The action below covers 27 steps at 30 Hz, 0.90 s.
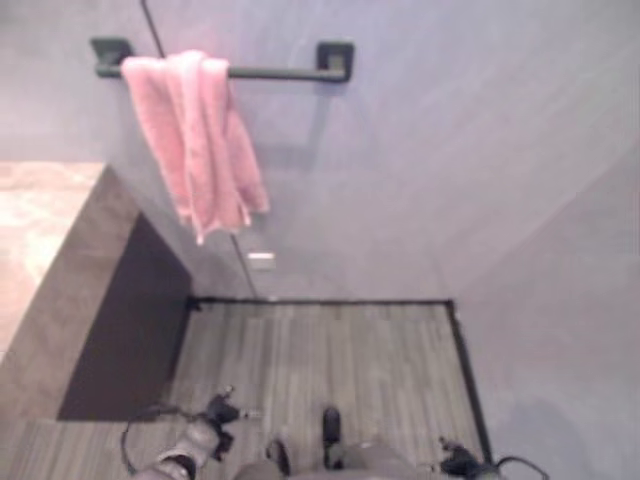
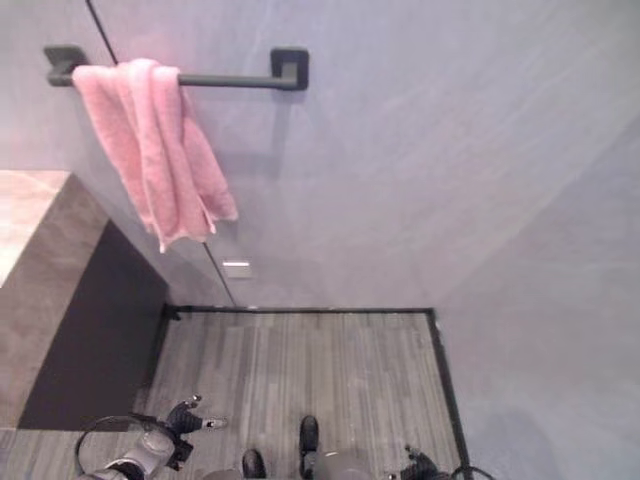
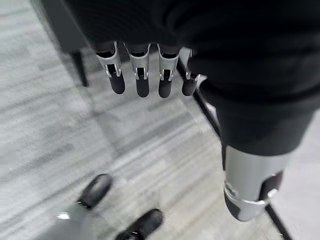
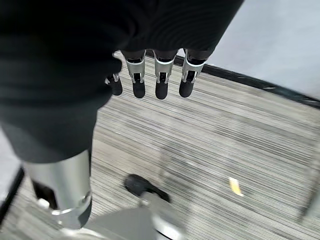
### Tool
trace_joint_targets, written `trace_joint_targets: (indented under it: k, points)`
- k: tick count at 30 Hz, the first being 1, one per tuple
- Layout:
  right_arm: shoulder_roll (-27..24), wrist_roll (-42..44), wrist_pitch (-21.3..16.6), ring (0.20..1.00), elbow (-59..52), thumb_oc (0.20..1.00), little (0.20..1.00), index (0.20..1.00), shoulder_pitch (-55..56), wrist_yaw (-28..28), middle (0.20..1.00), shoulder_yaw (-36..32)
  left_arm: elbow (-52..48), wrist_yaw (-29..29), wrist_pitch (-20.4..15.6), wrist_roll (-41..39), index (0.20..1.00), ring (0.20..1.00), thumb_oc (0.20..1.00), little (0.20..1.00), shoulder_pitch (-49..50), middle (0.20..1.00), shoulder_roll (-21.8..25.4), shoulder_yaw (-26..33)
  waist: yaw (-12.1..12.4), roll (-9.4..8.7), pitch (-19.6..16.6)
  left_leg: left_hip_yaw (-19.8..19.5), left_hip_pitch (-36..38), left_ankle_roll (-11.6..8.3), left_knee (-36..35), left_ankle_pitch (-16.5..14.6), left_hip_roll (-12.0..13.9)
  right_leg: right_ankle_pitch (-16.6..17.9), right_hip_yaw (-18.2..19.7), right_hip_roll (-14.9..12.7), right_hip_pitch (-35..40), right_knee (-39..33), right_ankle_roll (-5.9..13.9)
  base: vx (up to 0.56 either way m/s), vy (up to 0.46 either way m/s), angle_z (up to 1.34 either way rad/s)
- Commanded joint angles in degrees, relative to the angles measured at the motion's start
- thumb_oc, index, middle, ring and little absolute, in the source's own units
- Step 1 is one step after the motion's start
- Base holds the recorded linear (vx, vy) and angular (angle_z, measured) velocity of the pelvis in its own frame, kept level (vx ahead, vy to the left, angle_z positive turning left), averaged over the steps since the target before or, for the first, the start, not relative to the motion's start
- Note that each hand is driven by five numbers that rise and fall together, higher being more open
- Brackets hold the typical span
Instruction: Put brush and paste in cup on sink, flatten towel.
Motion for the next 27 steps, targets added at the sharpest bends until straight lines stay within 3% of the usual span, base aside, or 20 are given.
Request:
trace_joint_targets:
  k: [1, 5, 8, 9, 13, 19, 25, 27]
  points:
    - [-1.12, 2.02, 0.02, 1.000, 2.78, 1.000, 1.000, 1.000, 0.36, -1.25, 1.000, -0.04, 1.55, 1.07, -0.80, -0.37, 1.000, 1.000, 1.000, 1.000, 1.29, 1.000, 0.27, 1.13, -2.12, -1.18, -3.98, -1.24, -3.56, -1.09, -2.33, 5.52, 0.39, -11.08, 0.45, 0.48, 6.82, 3.14, 5.00, 0.01, 0.030, 0.32]
    - [-1.56, 2.00, 0.11, 1.000, 2.58, 1.000, 1.000, 1.000, 0.54, -1.49, 1.000, -0.62, 1.83, 1.08, -0.66, -0.87, 1.000, 1.000, 1.000, 1.000, 2.13, 1.000, 0.31, 2.12, -2.94, -0.10, -3.80, 2.01, -5.30, -2.23, -3.54, 6.22, 2.08, -11.95, -1.08, 0.68, 7.63, 3.25, 4.62, 0.09, 0.105, 0.15]
    - [-1.43, 1.75, 0.16, 1.000, 2.79, 1.000, 1.000, 1.000, 0.68, -1.45, 1.000, -0.62, 2.18, 1.17, -0.47, -0.78, 1.000, 1.000, 1.000, 1.000, 3.23, 1.000, 0.12, 2.83, -2.44, 0.40, -4.24, 0.38, -4.41, -1.99, -3.54, 6.34, 1.65, -12.42, -0.45, 0.74, 9.10, 2.91, 4.88, 0.19, 0.178, 0.03]
    - [-1.14, 1.45, 0.17, 1.000, 3.11, 1.000, 1.000, 1.000, 0.73, -1.47, 1.000, -0.52, 2.49, 1.13, -0.59, -0.91, 1.000, 1.000, 1.000, 1.000, 4.08, 1.000, -0.04, 3.31, -1.85, 0.53, -4.76, -1.40, -3.84, -1.45, -3.54, 5.89, 0.96, -12.92, 0.40, 0.18, 9.97, 2.87, 5.05, 0.32, 0.338, -0.01]
    - [-0.48, 1.17, 0.36, 1.000, 3.12, 1.000, 1.000, 1.000, 0.74, -1.05, 1.000, -0.55, 2.57, 0.88, -0.67, -0.72, 1.000, 1.000, 1.000, 1.000, 4.21, 1.000, 0.63, 3.29, -1.16, -0.07, -5.64, -1.42, -2.28, -0.18, -3.53, 4.92, -0.56, -13.23, 1.35, -1.52, 11.29, 3.30, 6.23, 0.26, 0.290, -0.16]
    - [0.24, 1.32, 0.93, 1.000, 3.12, 1.000, 1.000, 1.000, -0.34, -0.73, 1.000, -0.95, 2.14, 0.52, -0.71, -0.33, 1.000, 1.000, 1.000, 1.000, 3.80, 1.000, 1.14, 2.87, -0.23, 0.03, -5.96, -1.69, -4.19, 2.58, 2.78, -0.33, -2.76, -12.74, 2.44, -4.66, 11.23, 5.04, 8.81, 0.20, 0.312, -0.07]
    - [0.55, 2.02, 0.43, 1.000, 0.51, 1.000, 1.000, 1.000, -1.51, -1.24, 1.000, -1.47, 1.56, 0.43, -0.79, 0.12, 1.000, 1.000, 1.000, 1.000, 3.98, 1.000, 1.62, 2.34, 0.17, 1.14, -5.72, -1.43, -4.30, 4.74, 3.48, -2.66, -4.12, -10.29, 3.46, -6.12, 7.59, 11.61, 10.91, 0.14, 0.291, -0.12]
    - [0.16, 2.99, 0.05, 1.000, -0.89, 1.000, 1.000, 1.000, -1.72, -1.31, 1.000, -2.04, 1.06, 0.23, -0.87, 0.93, 1.000, 1.000, 1.000, 1.000, 3.90, 1.000, 2.02, 1.59, -0.43, 1.74, -4.66, -1.85, -2.97, 5.81, 3.13, -3.44, -5.03, -8.74, 3.99, -6.50, 4.40, 19.59, 11.13, 0.09, 0.266, -0.02]
